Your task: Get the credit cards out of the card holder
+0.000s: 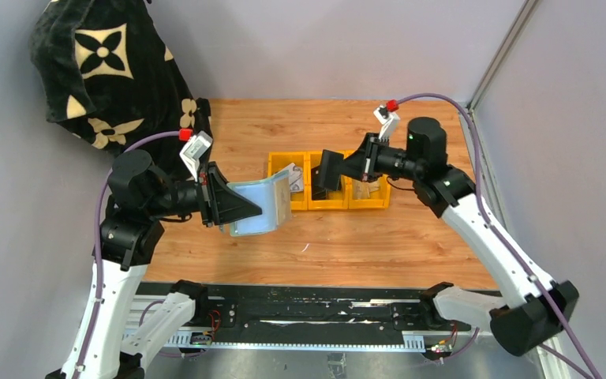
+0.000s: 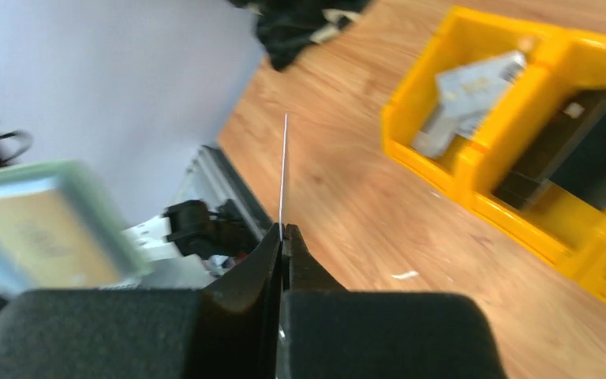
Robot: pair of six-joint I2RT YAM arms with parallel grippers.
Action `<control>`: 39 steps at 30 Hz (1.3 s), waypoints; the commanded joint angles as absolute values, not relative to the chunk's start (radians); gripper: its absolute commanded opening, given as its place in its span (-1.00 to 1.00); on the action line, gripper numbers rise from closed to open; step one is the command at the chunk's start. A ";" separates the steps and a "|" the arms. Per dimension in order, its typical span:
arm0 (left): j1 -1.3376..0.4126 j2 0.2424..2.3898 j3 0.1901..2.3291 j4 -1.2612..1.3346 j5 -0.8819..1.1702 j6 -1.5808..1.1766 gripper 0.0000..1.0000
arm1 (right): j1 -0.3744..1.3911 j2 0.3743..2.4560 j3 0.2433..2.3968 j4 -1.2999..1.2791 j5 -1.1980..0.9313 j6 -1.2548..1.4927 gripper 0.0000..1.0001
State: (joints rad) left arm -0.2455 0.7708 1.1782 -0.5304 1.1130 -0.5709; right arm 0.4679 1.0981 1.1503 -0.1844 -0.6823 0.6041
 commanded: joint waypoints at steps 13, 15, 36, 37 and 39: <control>-0.245 0.741 1.191 -0.505 1.138 -0.591 -1.00 | 0.448 1.708 1.429 -0.426 -0.376 0.359 -1.00; -0.245 0.738 1.194 -0.503 1.143 -0.599 -1.00 | 0.449 1.762 1.473 -0.434 -0.363 0.358 -1.00; -0.245 0.733 1.203 -0.415 1.171 -0.663 -1.00 | 0.528 1.435 1.468 -0.313 -0.411 0.435 0.43; -0.245 0.731 1.203 -0.401 1.172 -0.671 -1.00 | 0.529 1.383 1.414 -0.238 -0.480 0.462 0.50; -0.245 0.730 1.199 -0.368 1.175 -0.695 -1.00 | 0.534 1.285 1.287 -0.056 -0.602 0.572 0.54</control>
